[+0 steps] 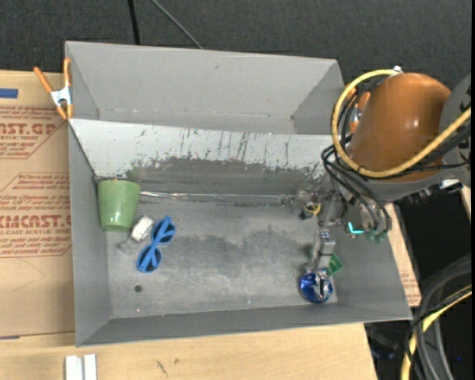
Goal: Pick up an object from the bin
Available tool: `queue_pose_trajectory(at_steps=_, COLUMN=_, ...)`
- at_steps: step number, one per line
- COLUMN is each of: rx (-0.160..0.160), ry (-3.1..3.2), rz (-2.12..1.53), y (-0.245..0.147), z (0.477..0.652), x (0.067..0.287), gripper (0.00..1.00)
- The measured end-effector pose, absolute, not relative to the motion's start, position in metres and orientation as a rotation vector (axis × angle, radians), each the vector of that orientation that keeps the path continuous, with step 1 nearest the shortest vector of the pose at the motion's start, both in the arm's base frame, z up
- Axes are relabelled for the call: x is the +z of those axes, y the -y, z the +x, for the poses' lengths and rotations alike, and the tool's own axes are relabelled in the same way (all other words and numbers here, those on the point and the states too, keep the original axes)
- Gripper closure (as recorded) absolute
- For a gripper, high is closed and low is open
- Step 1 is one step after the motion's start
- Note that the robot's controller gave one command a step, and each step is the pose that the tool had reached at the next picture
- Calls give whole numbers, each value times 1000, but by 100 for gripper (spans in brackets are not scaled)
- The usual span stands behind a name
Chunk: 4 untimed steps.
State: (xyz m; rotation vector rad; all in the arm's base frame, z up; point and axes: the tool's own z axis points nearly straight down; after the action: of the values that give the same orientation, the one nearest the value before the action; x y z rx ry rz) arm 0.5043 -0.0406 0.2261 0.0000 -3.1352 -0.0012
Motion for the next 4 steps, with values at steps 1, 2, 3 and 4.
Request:
queue_pose_trajectory(at_steps=1, rx=2, ry=3149, rz=183, y=94, z=483, x=69, gripper=0)
queue_pose_trajectory(at_steps=2, rx=-1, ry=3104, rz=504, y=81, z=563, x=70, gripper=0)
queue_pose_trajectory(at_steps=3, rx=4, ry=3041, rz=790, y=133, z=505, x=109, gripper=0)
queue_pose_trajectory(at_steps=4, rx=-2, ry=3040, rz=794, y=130, z=506, x=108, gripper=100)
